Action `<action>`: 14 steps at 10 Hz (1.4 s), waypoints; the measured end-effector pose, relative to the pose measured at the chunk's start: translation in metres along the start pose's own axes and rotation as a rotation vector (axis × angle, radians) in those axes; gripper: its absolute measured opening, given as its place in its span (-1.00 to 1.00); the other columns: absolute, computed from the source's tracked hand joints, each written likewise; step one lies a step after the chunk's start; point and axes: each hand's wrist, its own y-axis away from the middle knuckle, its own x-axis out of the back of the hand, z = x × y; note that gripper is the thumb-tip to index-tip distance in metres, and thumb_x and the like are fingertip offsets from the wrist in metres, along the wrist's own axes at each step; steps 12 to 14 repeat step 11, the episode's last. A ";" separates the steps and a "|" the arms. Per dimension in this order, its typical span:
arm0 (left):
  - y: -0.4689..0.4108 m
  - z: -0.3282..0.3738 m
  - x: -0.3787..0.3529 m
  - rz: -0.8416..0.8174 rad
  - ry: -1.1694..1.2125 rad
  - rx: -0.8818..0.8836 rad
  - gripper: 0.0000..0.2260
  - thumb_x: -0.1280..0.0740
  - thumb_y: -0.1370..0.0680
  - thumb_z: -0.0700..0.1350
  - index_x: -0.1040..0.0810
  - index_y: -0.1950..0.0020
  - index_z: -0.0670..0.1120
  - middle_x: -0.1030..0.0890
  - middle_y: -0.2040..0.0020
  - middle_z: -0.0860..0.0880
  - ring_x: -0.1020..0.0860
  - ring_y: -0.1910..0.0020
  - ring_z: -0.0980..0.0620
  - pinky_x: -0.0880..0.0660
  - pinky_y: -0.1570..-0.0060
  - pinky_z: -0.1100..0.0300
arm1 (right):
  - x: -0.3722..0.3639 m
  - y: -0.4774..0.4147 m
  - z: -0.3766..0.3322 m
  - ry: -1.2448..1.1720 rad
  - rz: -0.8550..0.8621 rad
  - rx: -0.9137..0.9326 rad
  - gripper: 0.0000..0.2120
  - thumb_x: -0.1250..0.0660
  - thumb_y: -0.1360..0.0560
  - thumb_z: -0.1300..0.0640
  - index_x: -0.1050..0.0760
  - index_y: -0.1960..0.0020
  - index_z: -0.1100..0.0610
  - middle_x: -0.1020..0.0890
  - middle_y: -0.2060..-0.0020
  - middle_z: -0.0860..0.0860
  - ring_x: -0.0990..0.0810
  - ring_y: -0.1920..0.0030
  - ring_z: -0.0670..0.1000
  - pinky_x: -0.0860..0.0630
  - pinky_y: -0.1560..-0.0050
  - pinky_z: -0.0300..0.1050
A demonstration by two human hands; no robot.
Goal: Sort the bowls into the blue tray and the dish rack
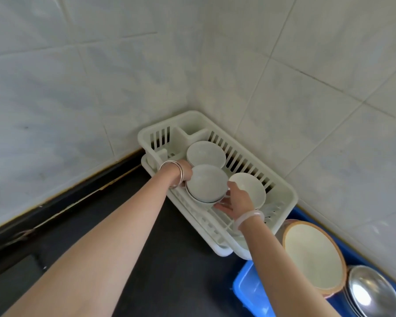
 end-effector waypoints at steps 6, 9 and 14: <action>-0.015 0.007 -0.003 -0.112 -0.212 -0.010 -0.58 -0.28 -0.50 -0.31 -0.37 -0.35 -0.23 -0.49 -0.26 -0.26 -0.52 -0.18 -0.23 -0.50 -0.18 -0.08 | 0.013 -0.007 0.024 0.374 -0.021 0.070 -0.95 -0.34 -0.49 0.10 -0.49 0.06 0.00 -0.60 0.23 -0.01 -0.61 0.25 0.02 -0.59 0.35 -0.22; -0.005 0.006 -0.016 0.038 -0.324 -0.074 -0.66 -0.16 -0.54 -0.20 -0.41 -0.31 -0.19 -0.53 -0.22 -0.21 -0.51 -0.16 -0.17 -0.47 -0.17 0.04 | 0.015 0.014 0.014 0.308 -0.064 0.008 -0.90 -0.27 -0.53 0.09 -0.46 0.01 0.11 -0.59 0.18 -0.02 -0.59 0.23 0.03 -0.57 0.17 -0.12; 0.020 0.014 -0.021 0.203 -0.164 -0.061 -0.62 -0.08 -0.59 -0.14 -0.32 -0.39 -0.19 -0.43 -0.35 -0.20 -0.43 -0.26 -0.15 -0.36 -0.24 0.06 | 0.043 0.081 -0.026 0.037 -0.091 0.355 -0.81 -0.17 -0.58 0.20 -0.53 -0.09 0.08 -0.65 -0.06 0.10 -0.64 0.13 -0.02 -0.54 0.12 -0.21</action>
